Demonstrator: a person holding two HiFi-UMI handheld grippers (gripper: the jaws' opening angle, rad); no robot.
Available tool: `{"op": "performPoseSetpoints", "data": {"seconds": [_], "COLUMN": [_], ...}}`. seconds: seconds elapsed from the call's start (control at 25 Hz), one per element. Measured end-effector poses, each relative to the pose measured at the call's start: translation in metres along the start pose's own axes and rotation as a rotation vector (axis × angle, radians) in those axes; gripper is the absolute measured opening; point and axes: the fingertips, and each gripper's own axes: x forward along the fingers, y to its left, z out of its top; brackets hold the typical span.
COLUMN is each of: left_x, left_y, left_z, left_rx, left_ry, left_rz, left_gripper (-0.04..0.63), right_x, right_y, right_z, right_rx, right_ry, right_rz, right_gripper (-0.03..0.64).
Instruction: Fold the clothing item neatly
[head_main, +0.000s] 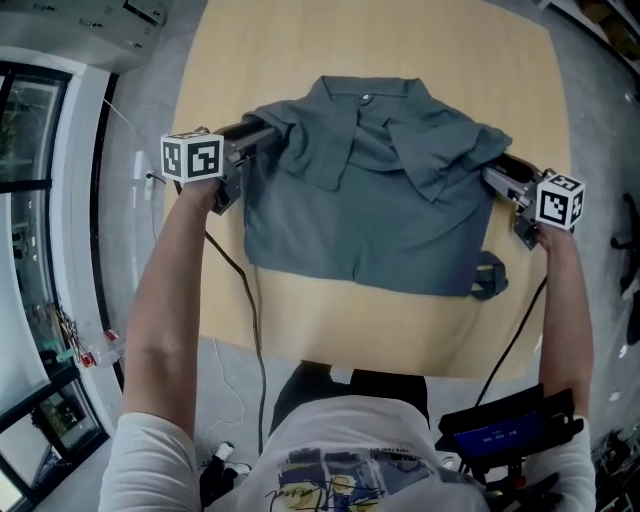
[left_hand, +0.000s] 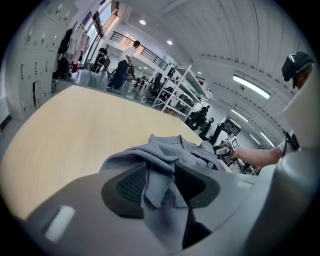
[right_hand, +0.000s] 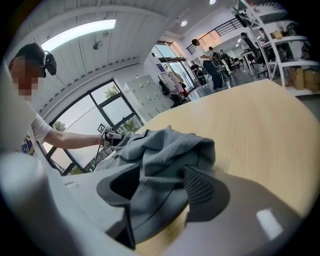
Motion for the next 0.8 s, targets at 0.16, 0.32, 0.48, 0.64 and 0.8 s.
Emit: {"op": "performPoseSetpoints", "data": {"seconds": [0.16, 0.32, 0.48, 0.64, 0.8], "left_x": [0.000, -0.017, -0.028, -0.043, -0.056], "left_y": [0.002, -0.001, -0.005, -0.010, -0.023], "left_z": [-0.003, -0.011, -0.021, -0.028, -0.035], "left_rx": [0.001, 0.005, 0.001, 0.026, 0.055], "left_ry": [-0.001, -0.002, 0.002, -0.001, -0.011], "left_rz": [-0.002, -0.006, -0.007, -0.004, -0.019], "left_gripper": [0.190, 0.190, 0.190, 0.190, 0.190], "right_x": [-0.003, -0.010, -0.022, -0.029, -0.037], "right_y": [-0.002, 0.013, 0.020, 0.032, 0.048], "right_z": [0.000, -0.007, -0.014, -0.020, -0.030], "right_rx": [-0.008, -0.013, -0.017, -0.023, -0.039], "right_ry": [-0.001, 0.000, -0.003, -0.015, -0.010], "right_rz": [-0.017, -0.046, -0.089, -0.131, -0.174], "right_gripper": [0.267, 0.267, 0.267, 0.267, 0.267]}}
